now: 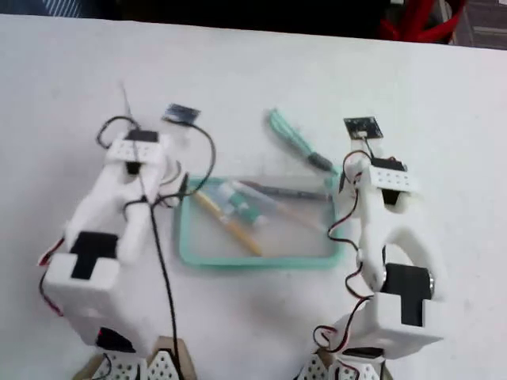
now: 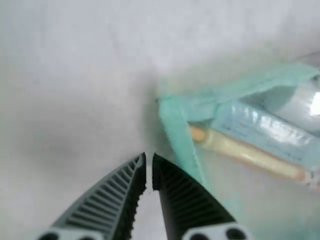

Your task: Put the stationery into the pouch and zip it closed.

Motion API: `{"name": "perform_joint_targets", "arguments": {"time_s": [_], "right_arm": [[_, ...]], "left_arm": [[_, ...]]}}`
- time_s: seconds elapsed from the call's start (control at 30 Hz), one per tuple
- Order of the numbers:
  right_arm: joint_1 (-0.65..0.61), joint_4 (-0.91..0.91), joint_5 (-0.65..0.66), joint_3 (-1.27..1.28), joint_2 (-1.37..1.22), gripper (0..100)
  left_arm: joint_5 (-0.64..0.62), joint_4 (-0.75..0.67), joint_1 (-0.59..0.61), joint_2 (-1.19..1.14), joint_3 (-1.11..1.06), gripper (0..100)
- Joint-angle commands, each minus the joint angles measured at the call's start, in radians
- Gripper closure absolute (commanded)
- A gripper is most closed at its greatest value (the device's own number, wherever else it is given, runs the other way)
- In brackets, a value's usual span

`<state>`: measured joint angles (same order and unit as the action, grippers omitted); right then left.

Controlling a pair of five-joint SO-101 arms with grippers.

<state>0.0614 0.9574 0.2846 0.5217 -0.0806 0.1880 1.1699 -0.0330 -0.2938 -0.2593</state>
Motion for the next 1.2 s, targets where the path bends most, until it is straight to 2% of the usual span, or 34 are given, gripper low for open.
{"name": "perform_joint_targets", "arguments": {"time_s": [0.0,0.17,0.33,0.53,0.73,0.9,0.97,1.17], "right_arm": [[-0.094,-0.019,0.003,-0.057,-0.002,95.0],[-0.142,-0.097,-0.018,-0.063,-0.004,95.0],[-0.133,-0.177,-0.049,-0.064,0.002,95.0],[-0.061,-0.059,-0.038,-0.132,0.110,95.0],[-0.061,0.028,-0.037,-0.224,0.315,95.0],[-0.082,0.134,-0.038,-0.295,0.472,95.0],[-0.097,0.174,-0.038,-0.307,0.535,95.0],[-0.148,0.213,-0.038,-0.308,0.708,95.0]], "left_arm": [[-0.018,-0.008,-0.081,-0.044,0.130,95],[-0.071,0.002,-0.077,-0.127,0.298,95],[-0.074,0.081,-0.067,-0.202,0.468,95],[-0.072,0.342,0.028,-0.220,0.692,95],[-0.075,0.611,0.127,-0.220,1.178,91],[-0.080,0.621,0.183,-0.143,1.458,94],[-0.080,0.621,0.185,-0.067,1.487,97],[-0.080,0.621,0.189,0.197,1.485,98]]}}
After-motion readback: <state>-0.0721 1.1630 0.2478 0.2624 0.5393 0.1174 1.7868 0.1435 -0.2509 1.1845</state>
